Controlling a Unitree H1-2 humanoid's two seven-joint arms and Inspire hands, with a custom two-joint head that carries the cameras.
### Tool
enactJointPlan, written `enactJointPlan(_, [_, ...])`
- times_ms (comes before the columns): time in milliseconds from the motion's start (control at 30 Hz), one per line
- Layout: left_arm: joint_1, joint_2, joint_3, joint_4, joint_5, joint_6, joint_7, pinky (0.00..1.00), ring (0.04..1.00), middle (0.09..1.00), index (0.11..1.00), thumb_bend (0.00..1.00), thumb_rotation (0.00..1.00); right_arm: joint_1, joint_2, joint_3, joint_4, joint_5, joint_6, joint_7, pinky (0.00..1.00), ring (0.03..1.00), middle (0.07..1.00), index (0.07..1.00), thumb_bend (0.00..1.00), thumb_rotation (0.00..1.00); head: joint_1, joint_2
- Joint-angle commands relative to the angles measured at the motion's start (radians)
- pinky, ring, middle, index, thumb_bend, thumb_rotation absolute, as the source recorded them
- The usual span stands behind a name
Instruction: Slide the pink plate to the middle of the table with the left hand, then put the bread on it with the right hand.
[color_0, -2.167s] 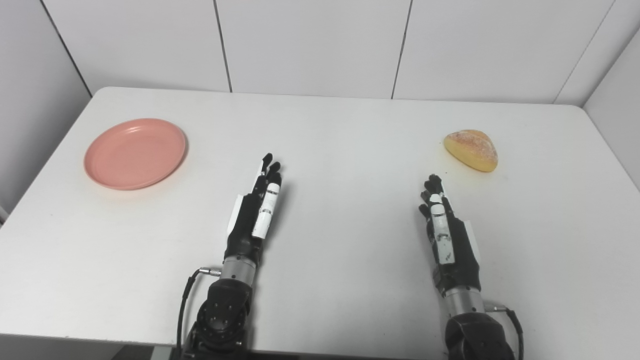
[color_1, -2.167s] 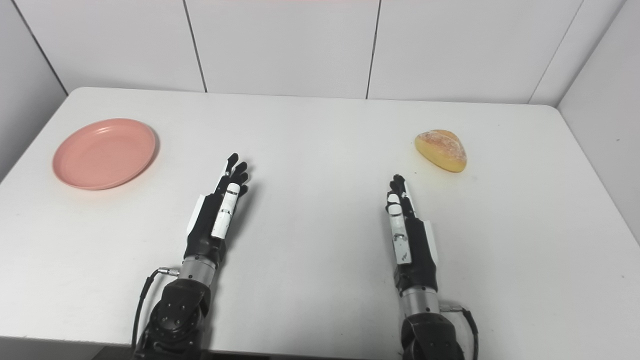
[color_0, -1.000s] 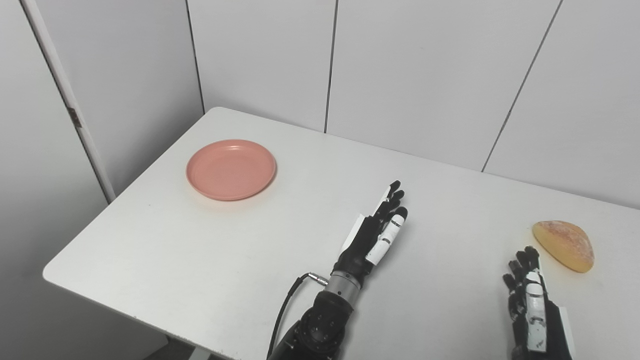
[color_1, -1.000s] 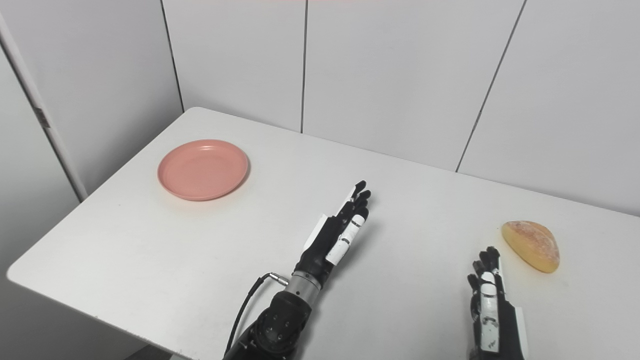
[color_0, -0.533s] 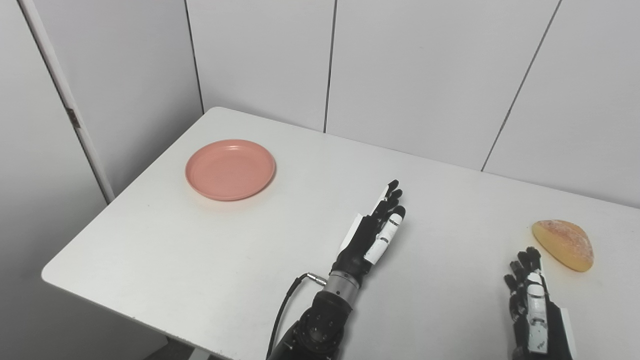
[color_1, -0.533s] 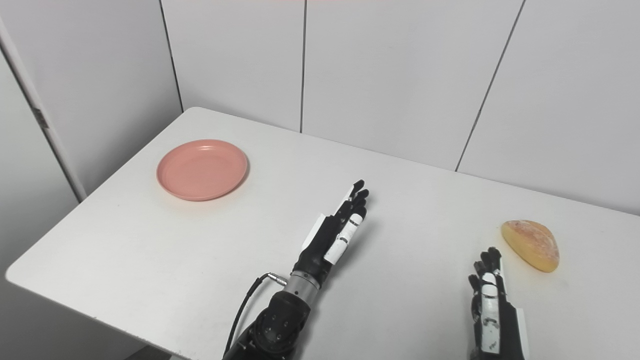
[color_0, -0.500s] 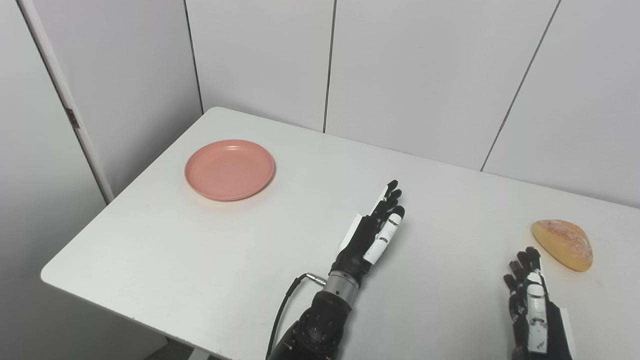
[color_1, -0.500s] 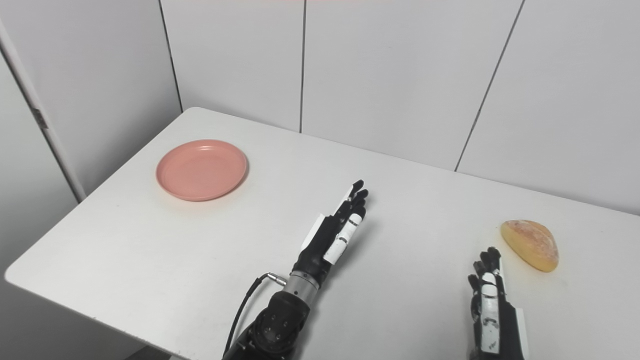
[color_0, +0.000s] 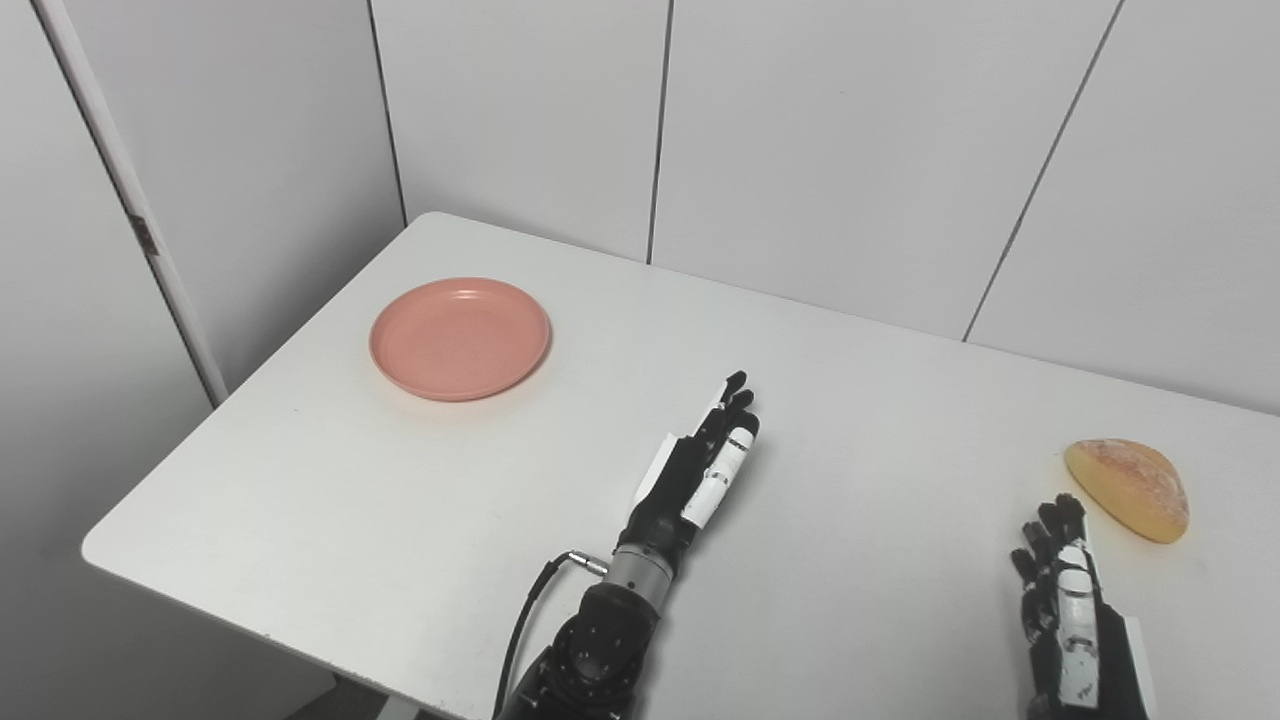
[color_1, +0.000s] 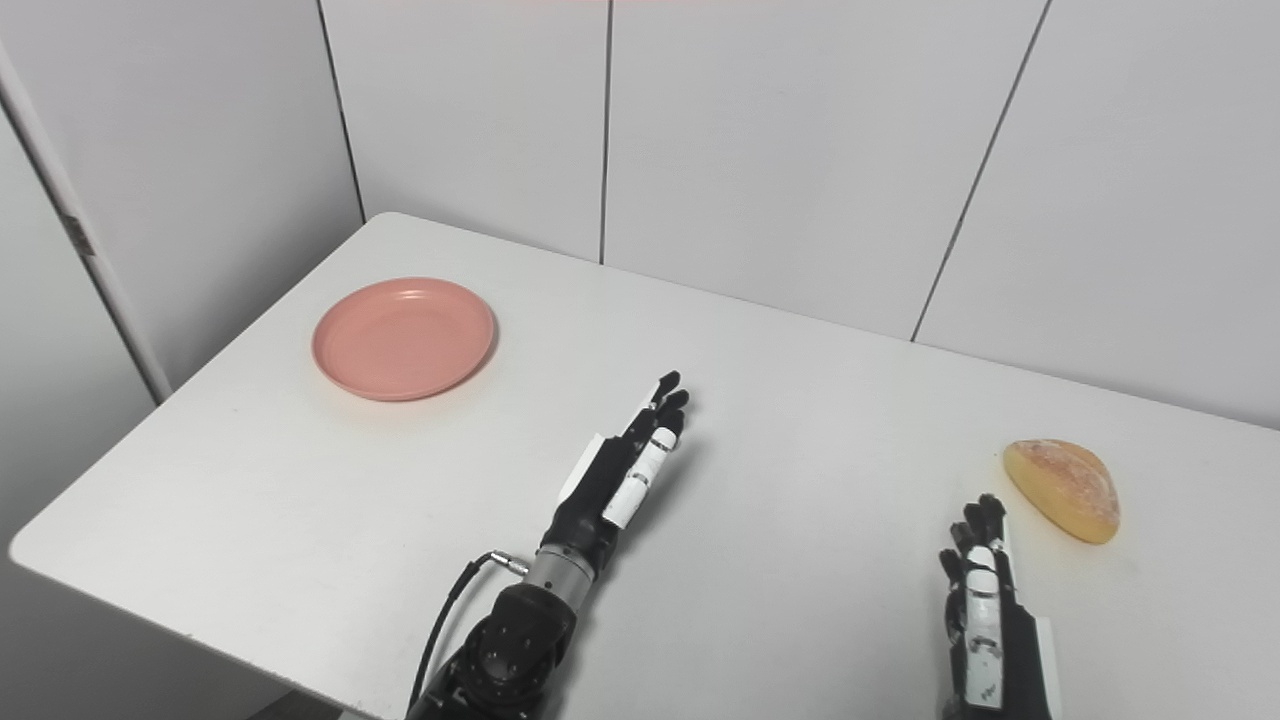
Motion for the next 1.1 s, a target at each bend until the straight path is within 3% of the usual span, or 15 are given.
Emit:
enactJointPlan(0, [-0.058, -0.008, -0.003, -0.050, -0.001, 0.007, 0.000, 0.95, 0.971, 0.976, 0.957, 0.37, 1.00, 0.016, 0.010, 0.001, 0.027, 0.004, -0.034, 0.004, 1.00, 1.000, 1.000, 1.000, 0.13, 1.00, 0.001, 0.001])
enactJointPlan(267, [-0.120, 0.016, 0.026, -0.134, -0.008, 0.077, -0.014, 0.92, 0.945, 0.957, 0.947, 0.36, 1.00, 0.019, 0.016, 0.000, 0.015, -0.001, -0.028, -0.002, 1.00, 1.000, 1.000, 1.000, 0.13, 1.00, 0.002, 0.002])
enactJointPlan(433, [-0.167, 0.042, 0.055, -0.170, -0.039, 0.122, -0.033, 0.96, 0.950, 0.958, 0.948, 0.39, 1.00, 0.018, 0.015, -0.002, 0.020, 0.012, -0.032, 0.008, 1.00, 1.000, 1.000, 1.000, 0.12, 1.00, 0.011, 0.000])
enactJointPlan(633, [-0.233, 0.102, 0.096, -0.197, -0.087, 0.134, -0.061, 0.90, 0.915, 0.938, 0.941, 0.42, 1.00, 0.018, 0.014, -0.003, 0.022, -0.001, -0.024, -0.001, 1.00, 1.000, 1.000, 1.000, 0.12, 1.00, 0.019, -0.008])
enactJointPlan(900, [-0.302, 0.171, 0.177, -0.206, -0.148, 0.196, -0.062, 0.91, 0.922, 0.931, 0.933, 0.40, 1.00, 0.018, 0.011, -0.004, 0.015, 0.004, -0.004, 0.002, 1.00, 1.000, 1.000, 1.000, 0.10, 1.00, 0.030, -0.011])
enactJointPlan(1067, [-0.351, 0.242, 0.226, -0.171, -0.192, 0.226, -0.080, 0.92, 0.911, 0.923, 0.918, 0.42, 1.00, 0.019, 0.012, -0.006, 0.013, 0.003, -0.008, -0.001, 1.00, 1.000, 1.000, 1.000, 0.11, 1.00, 0.033, -0.013])
